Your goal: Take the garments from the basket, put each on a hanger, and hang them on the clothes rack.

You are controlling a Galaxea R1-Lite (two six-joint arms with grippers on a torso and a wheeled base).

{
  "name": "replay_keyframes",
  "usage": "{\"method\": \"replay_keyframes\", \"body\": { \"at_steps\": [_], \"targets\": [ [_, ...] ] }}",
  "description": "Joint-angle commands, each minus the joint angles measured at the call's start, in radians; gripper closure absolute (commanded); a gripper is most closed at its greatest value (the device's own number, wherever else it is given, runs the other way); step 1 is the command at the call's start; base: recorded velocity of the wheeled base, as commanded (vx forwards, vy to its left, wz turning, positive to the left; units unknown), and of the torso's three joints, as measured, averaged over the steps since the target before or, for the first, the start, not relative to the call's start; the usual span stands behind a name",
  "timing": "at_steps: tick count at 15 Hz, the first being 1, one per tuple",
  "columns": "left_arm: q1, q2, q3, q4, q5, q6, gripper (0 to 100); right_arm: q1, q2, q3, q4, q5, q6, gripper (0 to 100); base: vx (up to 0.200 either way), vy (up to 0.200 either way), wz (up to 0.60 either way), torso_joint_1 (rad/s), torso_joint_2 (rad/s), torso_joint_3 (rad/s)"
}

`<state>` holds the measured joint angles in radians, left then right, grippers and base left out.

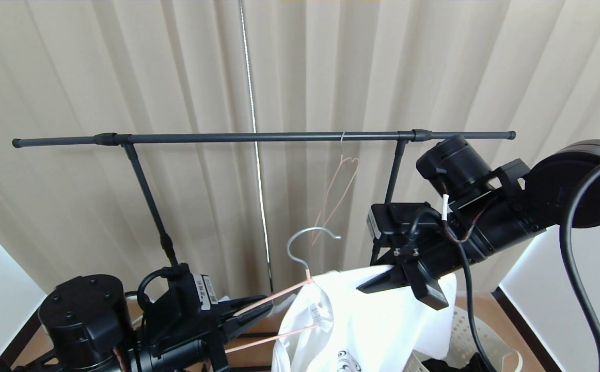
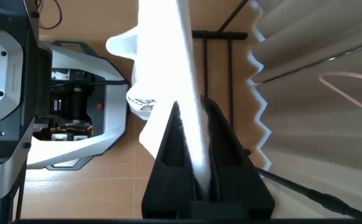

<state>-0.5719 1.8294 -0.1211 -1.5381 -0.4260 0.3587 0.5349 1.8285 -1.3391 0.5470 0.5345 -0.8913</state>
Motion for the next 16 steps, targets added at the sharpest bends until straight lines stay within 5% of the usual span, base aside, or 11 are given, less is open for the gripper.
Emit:
{"method": "replay_keyframes", "body": {
  "at_steps": [1, 7, 8, 16],
  "targets": [
    [0.001, 0.025, 0.014, -0.031, 0.0, 0.002, 100, 0.0, -0.009, 0.002, 0.001, 0.001, 0.0, 100, 0.0, 0.0, 0.0, 0.0, 0.0, 0.0],
    [0.003, 0.114, 0.041, -0.033, 0.0, 0.0, 100, -0.001, -0.018, 0.003, 0.001, 0.001, 0.0, 100, 0.0, 0.0, 0.0, 0.0, 0.0, 0.0],
    [0.003, 0.113, 0.038, -0.033, 0.0, -0.006, 0, -0.001, -0.023, 0.005, 0.001, 0.001, 0.0, 100, 0.0, 0.0, 0.0, 0.0, 0.0, 0.0],
    [0.018, 0.002, 0.026, -0.033, -0.007, -0.121, 0, -0.018, -0.055, 0.02, 0.001, 0.001, 0.0, 100, 0.0, 0.0, 0.0, 0.0, 0.0, 0.0]
  ]
}}
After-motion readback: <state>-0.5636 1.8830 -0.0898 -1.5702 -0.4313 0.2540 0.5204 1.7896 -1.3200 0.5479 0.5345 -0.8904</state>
